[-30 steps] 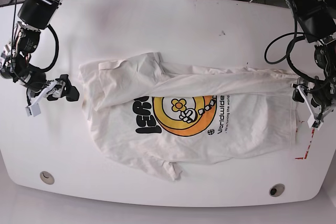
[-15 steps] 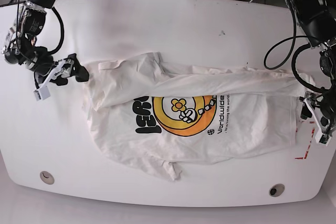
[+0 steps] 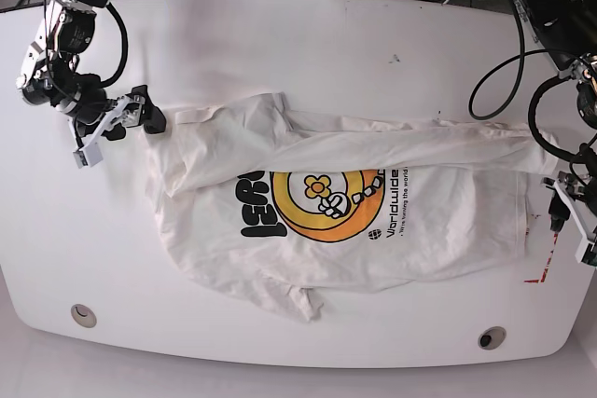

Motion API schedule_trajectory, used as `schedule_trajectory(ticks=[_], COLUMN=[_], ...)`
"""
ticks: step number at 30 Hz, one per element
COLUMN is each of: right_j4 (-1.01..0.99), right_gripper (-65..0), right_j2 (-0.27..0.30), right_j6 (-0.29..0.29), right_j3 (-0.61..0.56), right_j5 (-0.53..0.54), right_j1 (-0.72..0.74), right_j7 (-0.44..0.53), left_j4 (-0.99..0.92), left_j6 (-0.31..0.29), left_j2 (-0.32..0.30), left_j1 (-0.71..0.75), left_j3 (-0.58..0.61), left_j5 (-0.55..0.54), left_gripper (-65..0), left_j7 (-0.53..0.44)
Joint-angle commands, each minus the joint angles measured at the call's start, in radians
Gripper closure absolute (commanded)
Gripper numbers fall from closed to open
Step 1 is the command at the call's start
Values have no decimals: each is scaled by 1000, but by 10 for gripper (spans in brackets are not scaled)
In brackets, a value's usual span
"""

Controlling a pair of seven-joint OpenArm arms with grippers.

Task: Layout the t-shirt on the table in an organized manner, then fold the t-shirt properly
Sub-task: 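Move both grippers to the folded shoulder edge, then grasp the folded edge with both grippers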

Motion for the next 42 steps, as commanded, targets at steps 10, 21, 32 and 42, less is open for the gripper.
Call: schedule_trajectory(ticks=[10,21,32,42], right_j4=[-180,-245,-248,-245], right_gripper=[-575,-501,-366,0], right_j2=[2,-27,-38,-33], right_j6=[9,9,9,9], right_j3=[6,-2,-2,-2], right_j5=[-105,-83,-49,-54], right_j1=[72,80,80,75], right_j7=[36,55,33,33], left_j4=[37,35,37,37], left_j6=[3,3,3,3], left_j2=[-23,-21,-8,-6], left_j1=[67,175,238,259], left_j3=[-175,-242,-284,-294], left_j5=[-135,-200,-207,-207], left_gripper=[-393,-393,-392,-392], left_j7=[-18,-18,-18,-18])
